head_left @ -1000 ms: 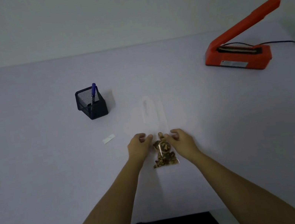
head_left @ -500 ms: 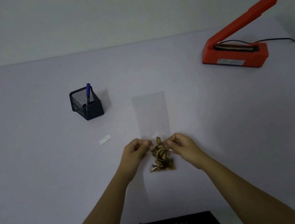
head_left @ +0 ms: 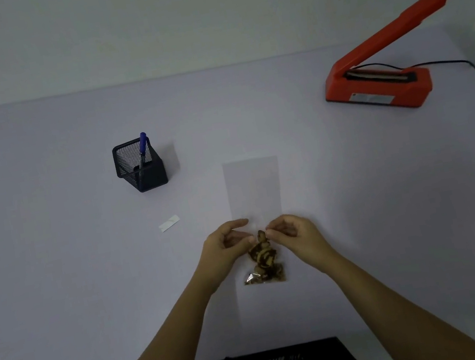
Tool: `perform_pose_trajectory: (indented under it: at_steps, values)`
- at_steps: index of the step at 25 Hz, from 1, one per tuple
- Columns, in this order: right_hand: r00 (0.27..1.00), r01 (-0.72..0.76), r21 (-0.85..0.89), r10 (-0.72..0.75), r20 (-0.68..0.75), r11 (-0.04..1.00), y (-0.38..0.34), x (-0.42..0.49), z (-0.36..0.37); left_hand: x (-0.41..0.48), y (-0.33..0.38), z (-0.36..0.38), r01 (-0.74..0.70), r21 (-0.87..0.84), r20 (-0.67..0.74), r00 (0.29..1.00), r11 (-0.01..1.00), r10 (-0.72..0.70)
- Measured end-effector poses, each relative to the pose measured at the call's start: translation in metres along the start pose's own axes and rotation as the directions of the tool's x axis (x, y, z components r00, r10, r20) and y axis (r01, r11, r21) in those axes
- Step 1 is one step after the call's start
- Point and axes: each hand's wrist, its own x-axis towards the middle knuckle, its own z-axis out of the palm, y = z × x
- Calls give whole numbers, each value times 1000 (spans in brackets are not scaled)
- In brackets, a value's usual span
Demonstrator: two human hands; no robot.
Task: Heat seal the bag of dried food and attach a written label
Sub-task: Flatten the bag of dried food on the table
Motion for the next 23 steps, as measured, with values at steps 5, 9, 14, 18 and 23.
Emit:
perform_pose_trajectory:
  at_steps: [5, 9, 14, 18, 23]
  values:
    - [999, -7, -28, 9, 46, 1000, -3, 1, -1, 4, -2, -4, -36, 149, 1, 999, 988, 36]
    - [998, -10, -57, 13, 57, 998, -3, 1, 1, 1, -3, 0, 26, 80, 34, 999, 996, -29]
    - [999, -25, 12, 25, 35, 1000, -6, 2, 5, 4, 8, 3, 27, 28, 79, 996, 999, -29]
    - [999, -15, 17, 15, 32, 1000, -6, 1, 3, 9, 5, -1, -58, 173, 44, 998, 983, 51]
    - [997, -76, -42, 77, 22, 996, 1, 5, 3, 9, -4, 1, -40, 148, 32, 999, 988, 36]
